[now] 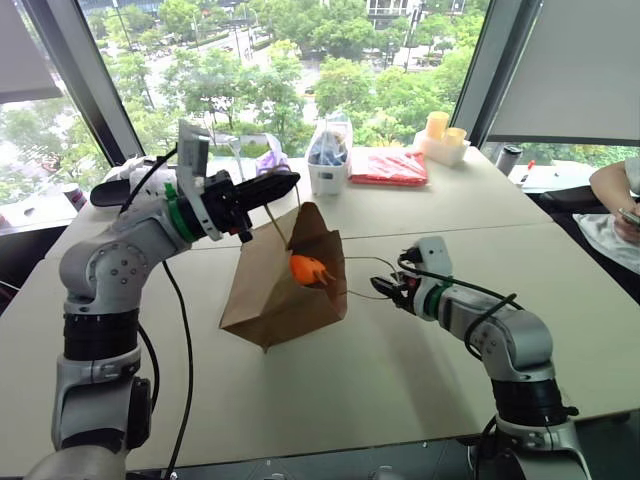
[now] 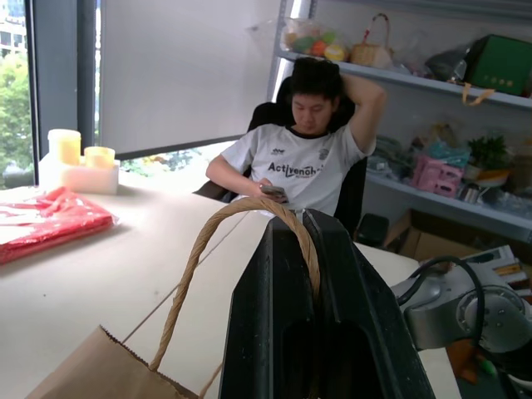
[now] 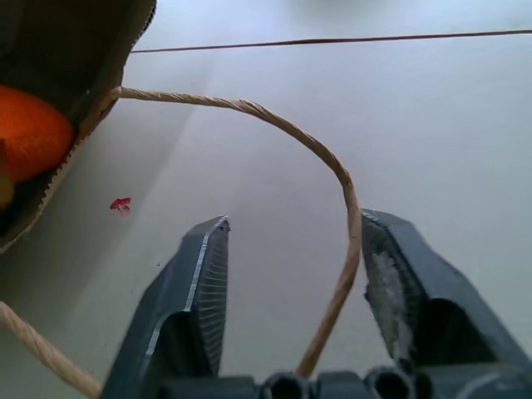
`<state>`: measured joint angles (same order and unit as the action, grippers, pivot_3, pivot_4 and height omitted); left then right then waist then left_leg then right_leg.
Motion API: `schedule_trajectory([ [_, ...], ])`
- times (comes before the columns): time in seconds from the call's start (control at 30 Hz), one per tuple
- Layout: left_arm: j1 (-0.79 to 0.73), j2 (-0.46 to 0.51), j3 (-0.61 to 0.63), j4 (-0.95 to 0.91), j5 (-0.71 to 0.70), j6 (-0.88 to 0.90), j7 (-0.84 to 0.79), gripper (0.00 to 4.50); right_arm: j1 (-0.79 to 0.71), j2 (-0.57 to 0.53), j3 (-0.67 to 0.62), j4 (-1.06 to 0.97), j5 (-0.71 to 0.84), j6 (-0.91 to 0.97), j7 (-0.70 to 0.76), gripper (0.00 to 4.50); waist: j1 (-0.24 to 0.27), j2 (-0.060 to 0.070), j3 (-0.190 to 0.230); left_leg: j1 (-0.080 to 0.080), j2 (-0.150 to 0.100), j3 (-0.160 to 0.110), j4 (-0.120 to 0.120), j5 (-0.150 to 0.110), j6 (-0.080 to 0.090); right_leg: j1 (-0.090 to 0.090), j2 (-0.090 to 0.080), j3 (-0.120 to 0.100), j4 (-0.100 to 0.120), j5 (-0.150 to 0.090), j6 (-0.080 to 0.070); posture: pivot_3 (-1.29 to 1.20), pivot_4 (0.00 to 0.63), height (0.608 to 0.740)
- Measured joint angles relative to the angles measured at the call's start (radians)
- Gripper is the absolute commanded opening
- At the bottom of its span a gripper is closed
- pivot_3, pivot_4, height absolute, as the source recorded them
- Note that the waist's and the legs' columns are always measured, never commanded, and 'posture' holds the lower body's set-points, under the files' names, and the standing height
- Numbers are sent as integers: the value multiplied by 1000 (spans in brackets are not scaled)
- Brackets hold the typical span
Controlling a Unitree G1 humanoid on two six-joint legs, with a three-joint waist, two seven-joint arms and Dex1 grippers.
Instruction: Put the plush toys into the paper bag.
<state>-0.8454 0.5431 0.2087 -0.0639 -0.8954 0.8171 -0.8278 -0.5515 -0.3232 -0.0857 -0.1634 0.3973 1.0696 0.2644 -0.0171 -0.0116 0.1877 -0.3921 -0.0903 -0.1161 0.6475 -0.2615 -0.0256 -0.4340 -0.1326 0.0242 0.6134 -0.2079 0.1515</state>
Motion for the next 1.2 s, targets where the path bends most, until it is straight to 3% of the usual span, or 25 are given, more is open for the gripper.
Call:
schedule_trajectory([
  [0.07, 9, 0, 0, -11, 0, 0, 2, 0, -20, 21, -7, 16, 1, 0, -5, 39, 0, 0, 0, 0, 0, 0, 0, 0, 0, 0, 0, 0, 0, 0, 0, 0, 150, 740],
  [0.23, 11, -3, 1, -21, -1, 0, 13, 0, -87, 30, -83, -14, 68, 84, -6, 39, 1, 0, 0, 0, 0, -1, 0, 0, 0, 0, 0, 0, 0, 0, 0, 0, 150, 740],
  [0.57, 10, -14, 2, -23, -12, 0, 31, 0, -388, -12, -341, -126, 212, 389, -67, 39, 1, 0, 0, 0, 0, -1, -1, 0, 0, 0, 0, 0, 0, 0, 0, 0, 150, 740],
  [0.83, 36, -45, -3, -27, -9, -1, 35, 0, -516, -17, -358, -87, 216, 453, -75, 39, -3, 0, 0, 0, 0, 0, -1, 0, 0, -1, 0, 0, 0, 0, 0, 0, 150, 740],
  [1.2, 149, -13, -41, -32, 76, -54, 12, 0, -530, 48, -367, -110, 246, 482, -70, 39, 0, 1, 0, -1, 0, -1, -1, 0, 0, -1, 0, 0, 0, 0, 0, 0, 150, 740],
])
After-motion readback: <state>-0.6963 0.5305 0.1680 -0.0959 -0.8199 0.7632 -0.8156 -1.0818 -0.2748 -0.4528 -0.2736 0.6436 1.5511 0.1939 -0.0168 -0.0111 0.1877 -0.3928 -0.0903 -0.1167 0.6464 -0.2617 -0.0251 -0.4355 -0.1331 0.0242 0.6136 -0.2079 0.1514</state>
